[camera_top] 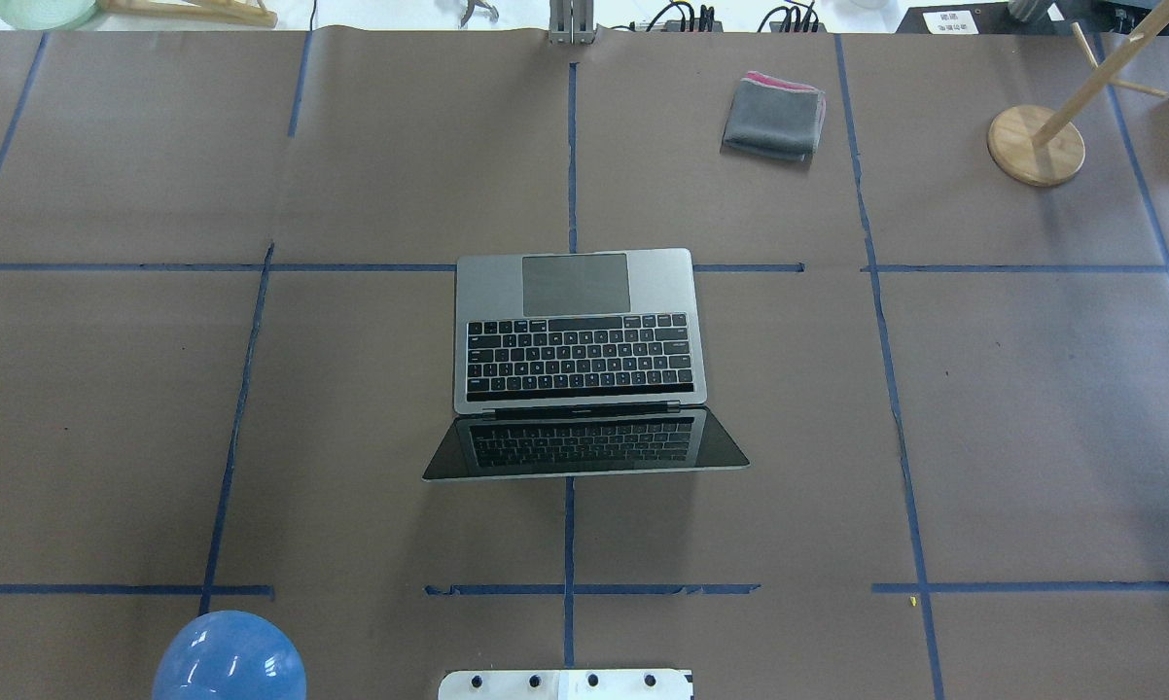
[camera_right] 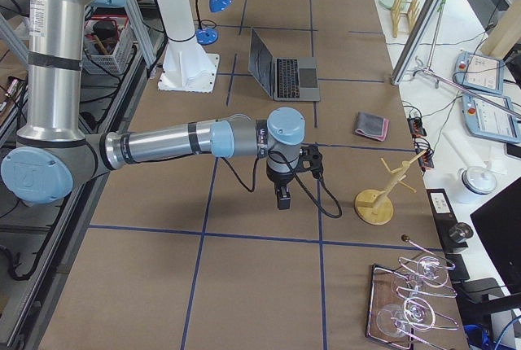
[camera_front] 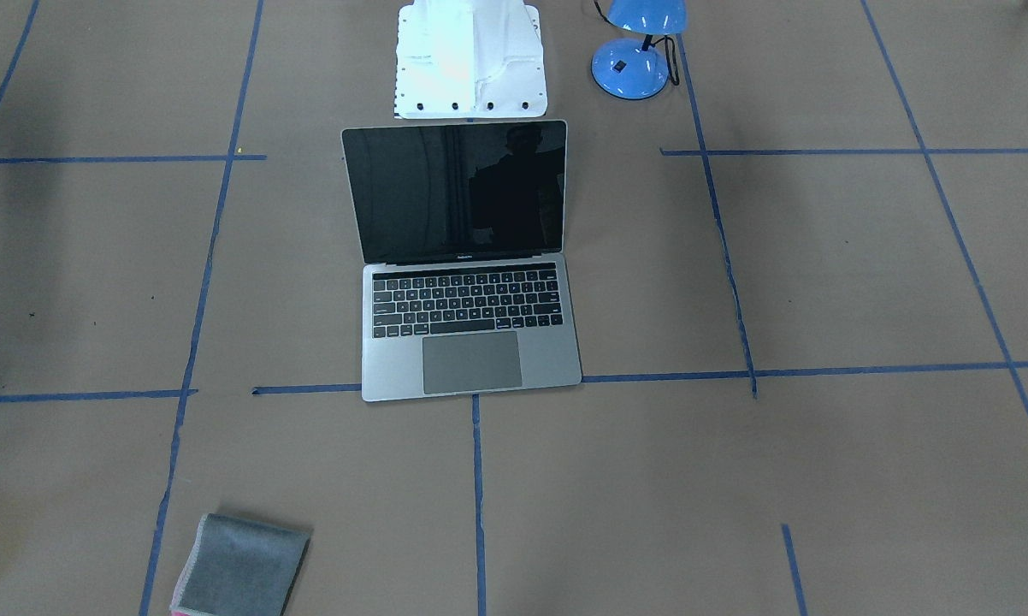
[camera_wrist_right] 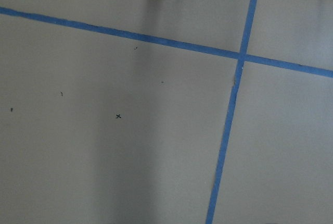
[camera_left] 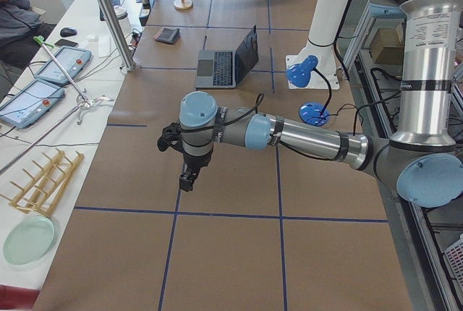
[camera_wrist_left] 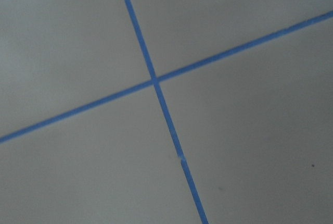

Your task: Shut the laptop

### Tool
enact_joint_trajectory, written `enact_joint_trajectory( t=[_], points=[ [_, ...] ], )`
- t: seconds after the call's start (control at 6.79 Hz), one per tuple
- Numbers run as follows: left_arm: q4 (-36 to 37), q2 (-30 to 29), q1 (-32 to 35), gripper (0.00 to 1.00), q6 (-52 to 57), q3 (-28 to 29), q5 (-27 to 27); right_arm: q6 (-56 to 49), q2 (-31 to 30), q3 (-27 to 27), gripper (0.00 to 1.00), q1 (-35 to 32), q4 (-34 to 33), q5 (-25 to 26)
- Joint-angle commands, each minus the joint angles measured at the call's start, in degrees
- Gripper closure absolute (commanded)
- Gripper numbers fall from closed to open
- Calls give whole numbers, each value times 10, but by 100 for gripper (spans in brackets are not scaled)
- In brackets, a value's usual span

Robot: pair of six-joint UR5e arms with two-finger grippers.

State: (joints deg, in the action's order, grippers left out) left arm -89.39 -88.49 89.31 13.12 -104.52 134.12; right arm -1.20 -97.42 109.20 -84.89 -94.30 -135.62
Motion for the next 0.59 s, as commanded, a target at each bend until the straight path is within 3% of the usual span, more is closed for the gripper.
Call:
enact_joint_trajectory(
  t=[0.0, 0.44],
  points=[
    [-87, -1, -60, 1, -96, 6, 19, 156, -21, 5, 2, 35, 143, -26],
    [-136, 0, -171, 1, -259, -17, 22, 461, -43, 3, 6, 166, 396, 1]
  ],
)
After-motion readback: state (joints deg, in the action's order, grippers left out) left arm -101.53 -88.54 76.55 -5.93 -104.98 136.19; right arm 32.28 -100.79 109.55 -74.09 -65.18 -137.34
